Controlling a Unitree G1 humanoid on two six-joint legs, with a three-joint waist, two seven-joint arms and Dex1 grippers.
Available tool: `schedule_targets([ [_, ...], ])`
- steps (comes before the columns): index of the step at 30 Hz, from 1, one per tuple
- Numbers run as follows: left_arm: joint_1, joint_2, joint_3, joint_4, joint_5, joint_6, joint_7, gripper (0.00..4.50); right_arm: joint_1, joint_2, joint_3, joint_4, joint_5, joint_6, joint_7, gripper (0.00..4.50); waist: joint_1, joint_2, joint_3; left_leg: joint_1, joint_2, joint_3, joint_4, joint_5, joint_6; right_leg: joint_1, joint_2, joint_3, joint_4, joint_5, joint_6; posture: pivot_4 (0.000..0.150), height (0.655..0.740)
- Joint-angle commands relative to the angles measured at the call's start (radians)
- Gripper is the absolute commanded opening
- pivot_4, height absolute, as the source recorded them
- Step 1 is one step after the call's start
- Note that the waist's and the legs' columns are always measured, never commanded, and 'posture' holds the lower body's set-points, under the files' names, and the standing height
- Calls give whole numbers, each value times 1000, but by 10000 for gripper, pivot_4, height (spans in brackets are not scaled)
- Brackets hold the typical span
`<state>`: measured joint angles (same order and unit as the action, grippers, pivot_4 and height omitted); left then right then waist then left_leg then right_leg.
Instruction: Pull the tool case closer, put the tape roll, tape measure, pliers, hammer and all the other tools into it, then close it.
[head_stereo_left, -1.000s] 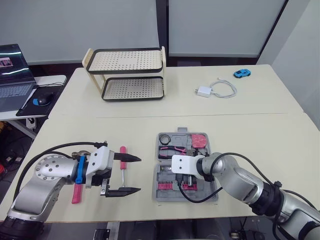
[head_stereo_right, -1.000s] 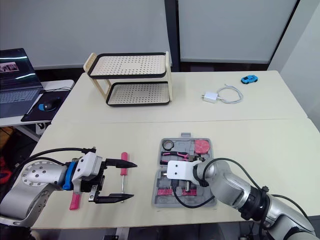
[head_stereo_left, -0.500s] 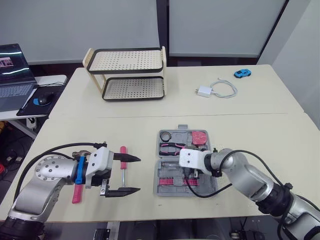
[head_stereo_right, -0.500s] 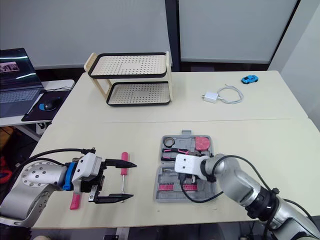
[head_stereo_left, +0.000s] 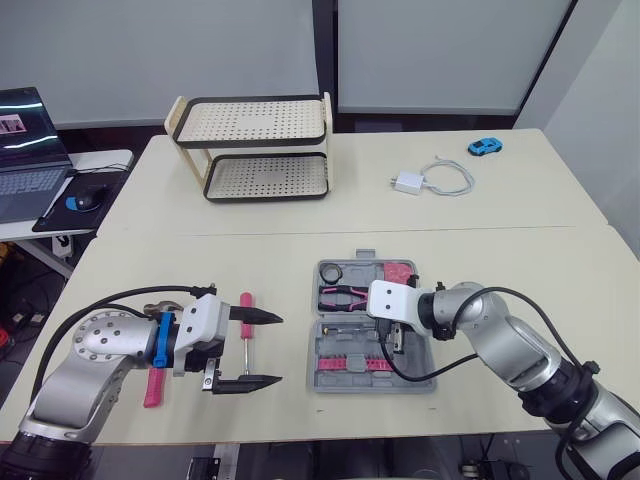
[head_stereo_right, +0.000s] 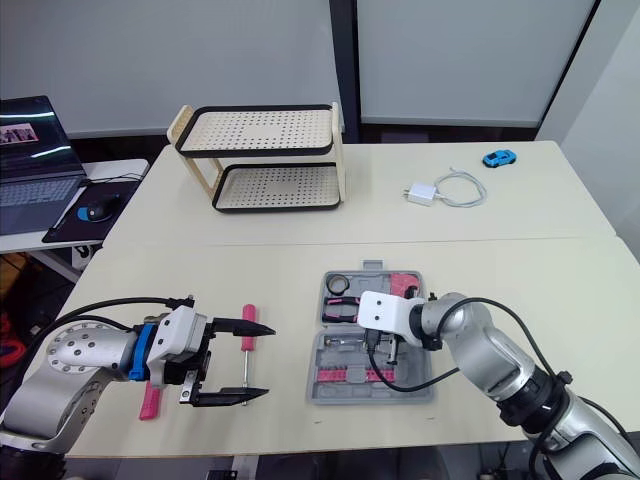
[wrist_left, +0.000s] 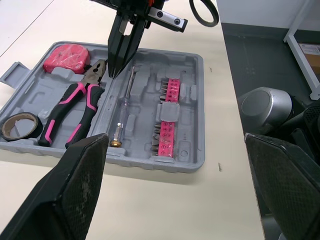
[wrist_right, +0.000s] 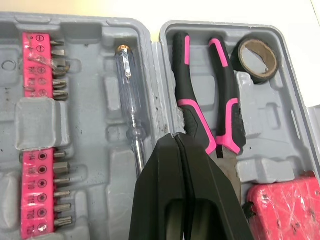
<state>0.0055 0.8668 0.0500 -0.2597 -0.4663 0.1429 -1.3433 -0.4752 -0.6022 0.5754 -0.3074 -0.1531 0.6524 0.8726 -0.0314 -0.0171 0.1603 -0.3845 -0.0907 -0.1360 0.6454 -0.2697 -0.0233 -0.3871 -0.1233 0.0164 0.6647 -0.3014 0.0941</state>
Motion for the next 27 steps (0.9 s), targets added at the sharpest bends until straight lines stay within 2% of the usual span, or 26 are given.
schedule_targets([
  [1,-5,-6,1,-3,-5,-12,0,45000,15,24,-5,22,-2,-39,-13,355,0,0,0,0,0,0,0,0,0,0,0,0,0,0,0,1500,7400],
  [15,-4,-2,1,-11,-1,-3,8,45000,29,121,44,151,-48,-103,-33,355,-2,0,0,1,0,0,0,0,0,0,0,0,0,0,0,1500,7400],
  [21,-3,-1,-3,-13,0,0,11,45000,59,108,71,215,-99,-168,-43,355,-2,-1,-1,2,1,0,0,0,0,1,1,0,1,0,0,1500,7400],
  [27,-6,-1,-4,-11,2,4,14,45000,77,76,37,183,-106,-188,-25,355,0,-1,-2,4,1,0,0,-1,1,2,1,0,1,0,-1,1500,7400],
])
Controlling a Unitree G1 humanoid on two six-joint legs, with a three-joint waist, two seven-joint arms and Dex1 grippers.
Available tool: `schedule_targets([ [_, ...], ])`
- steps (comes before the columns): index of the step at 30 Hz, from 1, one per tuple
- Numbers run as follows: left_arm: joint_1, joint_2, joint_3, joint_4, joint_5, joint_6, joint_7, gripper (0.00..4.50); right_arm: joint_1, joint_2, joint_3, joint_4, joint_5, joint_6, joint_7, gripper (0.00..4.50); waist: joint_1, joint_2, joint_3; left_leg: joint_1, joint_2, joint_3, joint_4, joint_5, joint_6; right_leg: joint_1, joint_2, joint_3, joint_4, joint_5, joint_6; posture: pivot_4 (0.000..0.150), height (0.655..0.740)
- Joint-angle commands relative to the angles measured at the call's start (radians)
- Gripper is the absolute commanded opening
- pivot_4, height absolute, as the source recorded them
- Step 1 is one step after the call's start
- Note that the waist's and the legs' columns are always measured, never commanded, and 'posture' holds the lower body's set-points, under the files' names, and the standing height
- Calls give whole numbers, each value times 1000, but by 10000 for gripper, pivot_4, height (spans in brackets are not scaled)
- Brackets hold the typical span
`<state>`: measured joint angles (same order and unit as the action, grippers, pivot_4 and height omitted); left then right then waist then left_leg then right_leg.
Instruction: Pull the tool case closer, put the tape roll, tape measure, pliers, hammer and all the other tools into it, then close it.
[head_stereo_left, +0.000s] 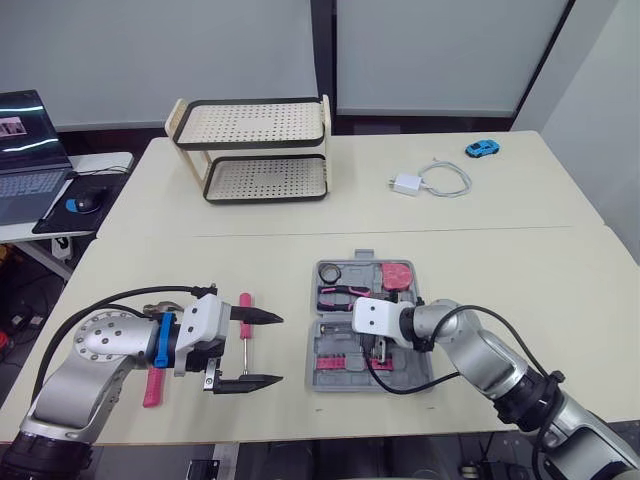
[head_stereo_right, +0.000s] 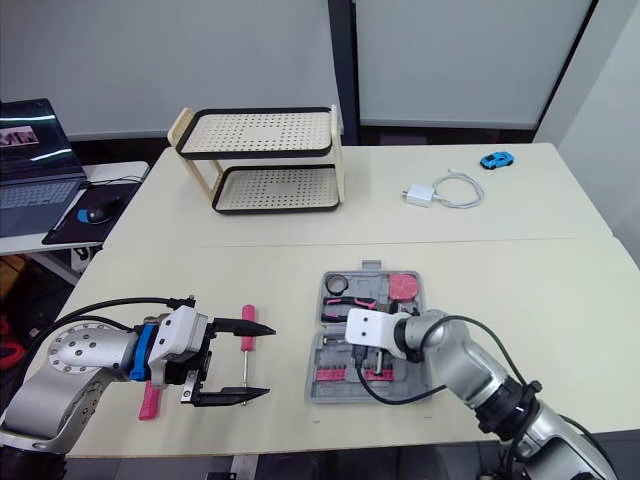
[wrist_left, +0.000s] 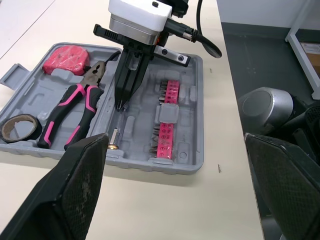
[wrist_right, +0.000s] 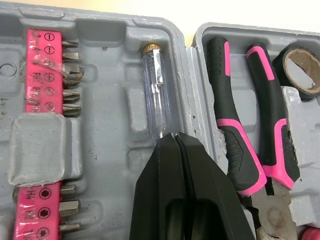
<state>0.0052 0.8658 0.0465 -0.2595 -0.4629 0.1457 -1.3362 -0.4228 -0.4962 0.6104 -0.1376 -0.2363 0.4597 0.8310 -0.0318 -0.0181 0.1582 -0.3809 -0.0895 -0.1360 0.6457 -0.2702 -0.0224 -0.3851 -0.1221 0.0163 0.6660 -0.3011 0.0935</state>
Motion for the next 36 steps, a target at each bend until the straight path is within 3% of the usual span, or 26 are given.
schedule_targets([
  [1,-7,-1,-1,-12,-2,3,8,45000,27,-36,-2,9,-23,1,19,355,1,0,0,0,0,0,0,0,0,0,0,0,0,0,0,1500,7400],
  [8,-22,4,21,-14,-23,20,21,45000,32,-41,-144,-59,98,-31,46,355,5,0,0,-1,-1,0,0,0,-1,0,-1,0,-1,0,0,1500,7400],
  [14,-44,29,95,2,-80,98,44,45000,18,-40,-284,-257,275,107,101,355,-1,0,1,-2,0,-1,0,0,0,0,-1,0,-1,0,0,1500,7400],
  [16,-46,54,144,28,-95,131,45,45000,33,-106,-391,-324,355,155,147,355,-1,0,1,-3,0,0,-1,0,0,0,0,0,0,0,0,1500,7400],
  [19,-48,88,209,89,-95,145,41,45000,74,-232,-533,-332,436,147,223,6294,2,1,1,-4,-1,0,-1,0,0,-1,-1,0,-2,0,0,1500,7400],
  [25,2,147,369,194,-96,176,41,45000,196,-403,-742,-230,521,31,326,27600,5,0,2,-4,-1,0,-1,-2,3,3,-1,-1,-3,0,0,1500,7400],
  [29,65,207,513,423,-35,109,24,45000,312,-461,-914,-88,540,-71,360,43013,-2,0,2,-3,1,2,-1,-2,3,3,0,-1,-2,0,0,1500,7400],
  [36,61,294,591,951,61,-57,40,45000,424,-469,-1066,195,506,-245,298,44577,0,0,2,-2,0,3,-1,-2,3,3,-1,-1,-2,0,0,1500,7400],
])
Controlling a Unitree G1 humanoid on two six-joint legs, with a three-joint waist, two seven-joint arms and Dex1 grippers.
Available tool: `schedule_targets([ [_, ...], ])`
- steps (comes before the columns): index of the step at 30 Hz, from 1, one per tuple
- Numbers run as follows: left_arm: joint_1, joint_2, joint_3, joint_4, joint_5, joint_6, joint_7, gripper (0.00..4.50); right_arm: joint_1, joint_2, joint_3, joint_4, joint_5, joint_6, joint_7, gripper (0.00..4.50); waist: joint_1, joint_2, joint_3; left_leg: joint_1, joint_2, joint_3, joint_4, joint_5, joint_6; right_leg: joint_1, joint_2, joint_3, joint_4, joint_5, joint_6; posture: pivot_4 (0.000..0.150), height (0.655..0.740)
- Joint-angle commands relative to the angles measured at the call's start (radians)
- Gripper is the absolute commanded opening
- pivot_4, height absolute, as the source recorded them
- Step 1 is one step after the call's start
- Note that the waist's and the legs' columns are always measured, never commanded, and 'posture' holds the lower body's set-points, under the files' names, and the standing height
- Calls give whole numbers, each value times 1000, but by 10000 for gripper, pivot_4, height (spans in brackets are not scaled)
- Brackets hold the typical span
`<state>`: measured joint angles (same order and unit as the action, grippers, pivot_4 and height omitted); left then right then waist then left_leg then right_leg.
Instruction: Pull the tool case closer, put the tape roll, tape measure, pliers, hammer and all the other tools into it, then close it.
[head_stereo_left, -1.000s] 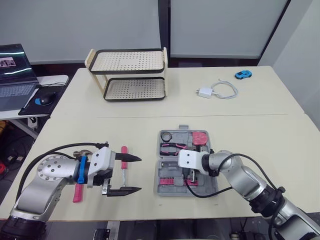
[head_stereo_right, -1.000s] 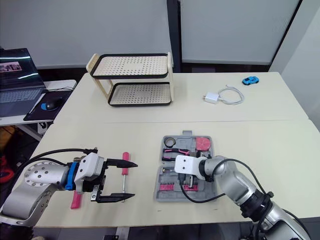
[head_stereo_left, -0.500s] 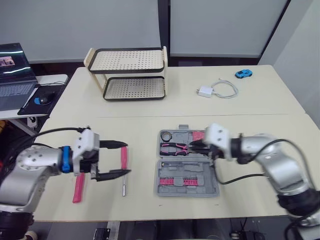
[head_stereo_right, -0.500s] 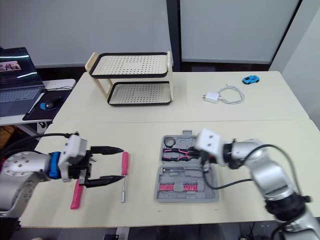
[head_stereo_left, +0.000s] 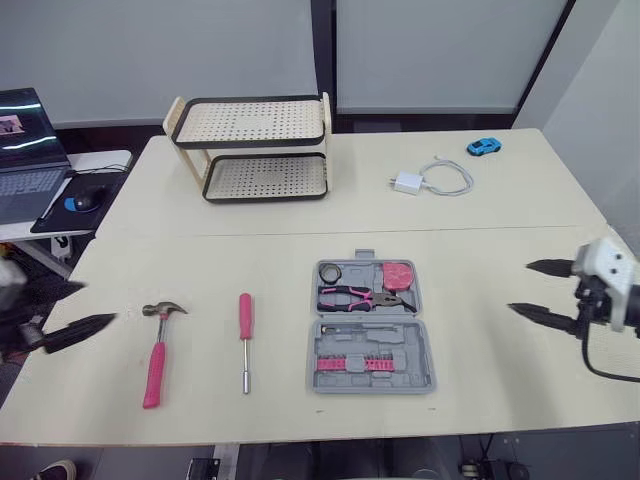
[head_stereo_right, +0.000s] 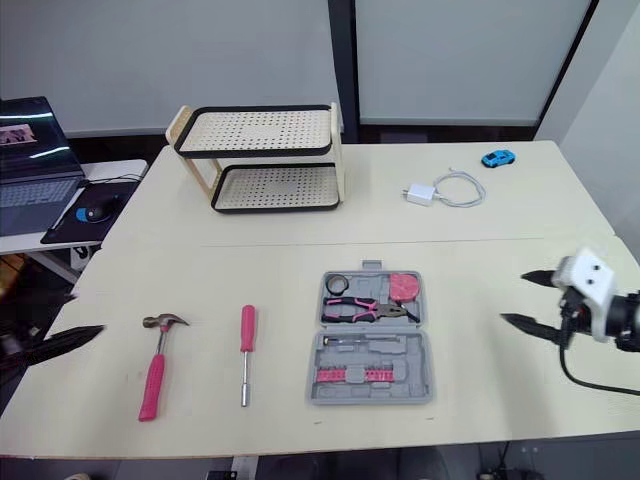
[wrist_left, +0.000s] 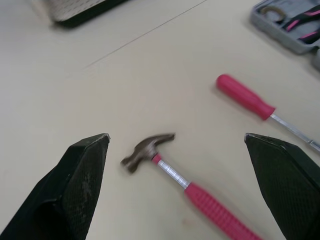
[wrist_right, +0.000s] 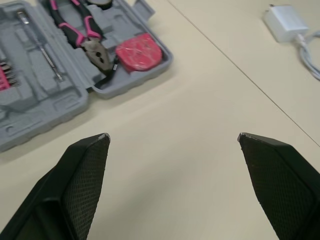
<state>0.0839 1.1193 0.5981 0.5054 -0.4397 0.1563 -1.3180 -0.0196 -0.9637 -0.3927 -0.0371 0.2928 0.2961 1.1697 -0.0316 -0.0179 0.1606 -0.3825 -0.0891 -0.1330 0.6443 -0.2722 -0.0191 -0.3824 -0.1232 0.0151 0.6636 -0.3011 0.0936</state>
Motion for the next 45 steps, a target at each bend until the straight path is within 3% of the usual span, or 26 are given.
schedule_targets([
  [1,-32,49,34,249,48,-89,31,45000,28,3,-68,124,-27,-100,-53,44577,0,0,0,1,0,0,0,0,0,-1,0,0,0,0,0,1500,7400],
  [7,-113,60,-27,418,92,-106,53,45000,53,18,-69,210,-26,-156,-100,44577,2,0,0,1,0,0,0,0,0,-2,0,0,2,0,0,1500,7400],
  [17,-137,49,-49,422,128,-135,134,45000,42,22,-55,309,-84,-283,-236,44577,-2,0,0,1,0,0,0,0,0,-3,0,1,3,0,0,1500,7400],
  [22,-128,34,-34,390,127,-95,243,45000,-27,38,8,198,21,-158,-160,44577,-7,0,0,1,1,2,1,0,0,-2,0,1,9,0,0,1500,7400],
  [26,-73,26,3,343,81,-35,212,45000,-103,67,91,43,95,-74,-121,44577,-13,0,0,1,2,2,1,0,0,-4,0,1,12,0,0,1500,7400],
  [33,91,-53,121,146,4,73,250,45000,-266,144,280,-217,183,52,-93,44577,-13,0,0,0,4,2,1,0,-1,-5,0,1,13,0,0,1500,7400],
  [45,437,-363,291,-410,-110,279,430,45000,-457,274,479,-446,370,264,-78,44577,5,-6,-2,0,10,3,1,-2,-4,-6,1,0,8,0,-1,1500,7400],
])
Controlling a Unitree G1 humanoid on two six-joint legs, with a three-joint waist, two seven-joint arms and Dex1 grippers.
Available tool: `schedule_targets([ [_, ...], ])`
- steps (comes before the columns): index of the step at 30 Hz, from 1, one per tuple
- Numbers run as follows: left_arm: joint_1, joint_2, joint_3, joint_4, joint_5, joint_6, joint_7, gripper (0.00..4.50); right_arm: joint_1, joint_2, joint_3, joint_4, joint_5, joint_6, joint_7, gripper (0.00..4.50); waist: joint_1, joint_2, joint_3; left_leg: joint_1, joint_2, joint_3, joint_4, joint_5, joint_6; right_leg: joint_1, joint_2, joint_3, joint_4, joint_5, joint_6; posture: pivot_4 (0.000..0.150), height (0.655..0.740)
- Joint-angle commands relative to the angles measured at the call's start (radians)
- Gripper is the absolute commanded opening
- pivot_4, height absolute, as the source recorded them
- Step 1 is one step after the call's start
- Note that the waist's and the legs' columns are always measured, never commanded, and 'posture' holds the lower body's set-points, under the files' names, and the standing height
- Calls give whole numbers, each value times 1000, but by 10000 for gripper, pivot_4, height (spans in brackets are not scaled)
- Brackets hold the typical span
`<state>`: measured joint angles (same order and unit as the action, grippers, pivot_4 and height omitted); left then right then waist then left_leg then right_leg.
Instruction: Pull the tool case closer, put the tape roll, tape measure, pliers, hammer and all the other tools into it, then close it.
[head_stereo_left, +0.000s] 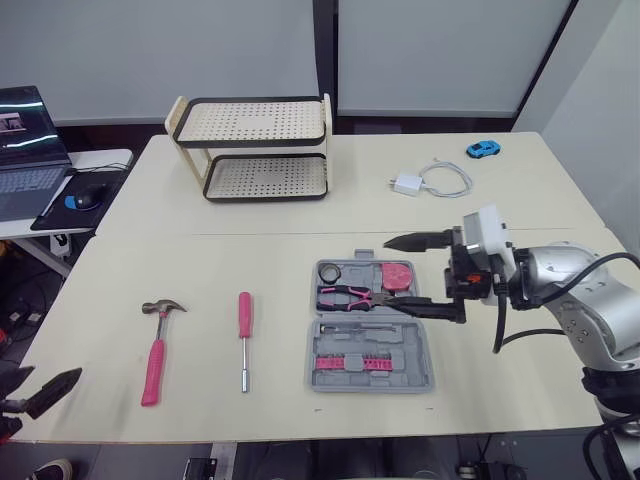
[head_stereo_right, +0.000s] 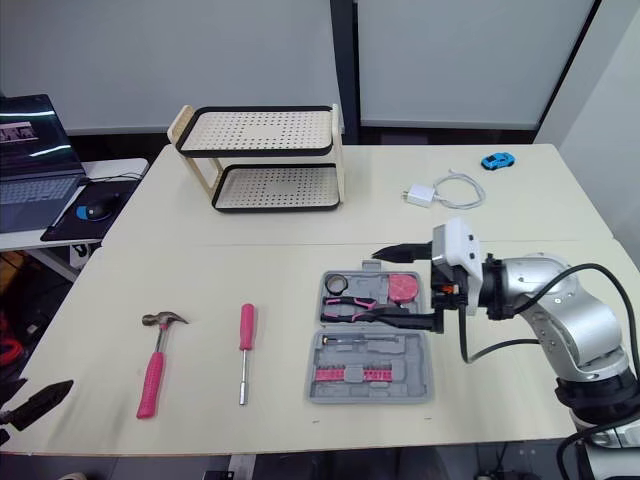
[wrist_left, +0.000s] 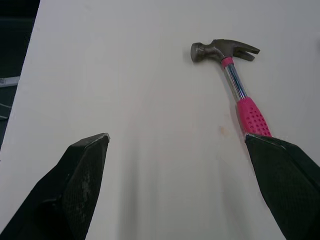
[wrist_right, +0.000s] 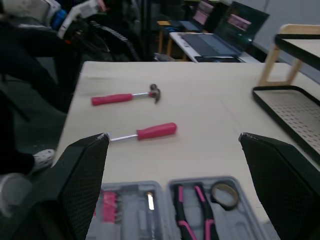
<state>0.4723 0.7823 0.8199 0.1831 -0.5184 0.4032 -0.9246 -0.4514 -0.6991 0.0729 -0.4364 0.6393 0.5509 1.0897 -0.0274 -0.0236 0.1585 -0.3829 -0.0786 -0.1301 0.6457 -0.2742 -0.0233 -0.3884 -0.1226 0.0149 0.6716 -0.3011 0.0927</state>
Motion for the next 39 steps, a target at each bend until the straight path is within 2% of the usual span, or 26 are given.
schedule_targets([
  [1,72,-43,77,-109,-34,42,48,45000,-32,20,22,-47,23,13,-5,44577,1,-1,0,0,0,0,0,0,0,0,0,0,0,0,0,1500,7400],
  [9,97,-65,90,-273,-89,137,114,45000,-51,53,59,-18,-5,-1,-14,44577,6,-2,-1,0,2,-1,0,0,0,1,4,-4,-7,3,-6,1500,7400],
  [13,2,-70,31,-390,-112,227,229,45000,-66,58,65,-12,-6,9,-17,44577,8,-1,-1,0,2,-1,0,0,0,1,5,-4,-8,4,-7,1500,7400],
  [16,-94,-89,-41,-409,-92,269,317,45000,-67,51,70,-15,-16,9,-20,44577,7,-1,-1,1,2,-1,0,0,0,1,6,-3,-8,4,-7,1500,7400],
  [20,-227,-113,-182,-324,7,217,392,45000,-65,52,60,-25,-25,20,-45,44577,3,-2,-1,0,2,0,0,0,-1,1,7,-2,-7,4,-7,1500,7400],
  [27,-396,-152,-350,-117,132,113,433,45000,-47,26,41,-40,-41,23,-66,44577,1,-2,-1,0,2,0,0,0,-2,1,8,-1,-7,5,-9,1500,7400],
  [33,-431,-160,-404,-12,192,64,453,45000,-44,15,21,-62,-31,42,-90,44577,-1,-2,-1,0,2,1,0,-1,-3,1,8,-1,-7,5,-9,1500,7400],
  [39,-471,-169,-418,67,200,33,442,45000,-31,10,13,-83,-23,60,-107,44577,2,-2,-1,0,2,0,0,-1,-3,0,8,-1,-7,5,-9,1500,7400],
])
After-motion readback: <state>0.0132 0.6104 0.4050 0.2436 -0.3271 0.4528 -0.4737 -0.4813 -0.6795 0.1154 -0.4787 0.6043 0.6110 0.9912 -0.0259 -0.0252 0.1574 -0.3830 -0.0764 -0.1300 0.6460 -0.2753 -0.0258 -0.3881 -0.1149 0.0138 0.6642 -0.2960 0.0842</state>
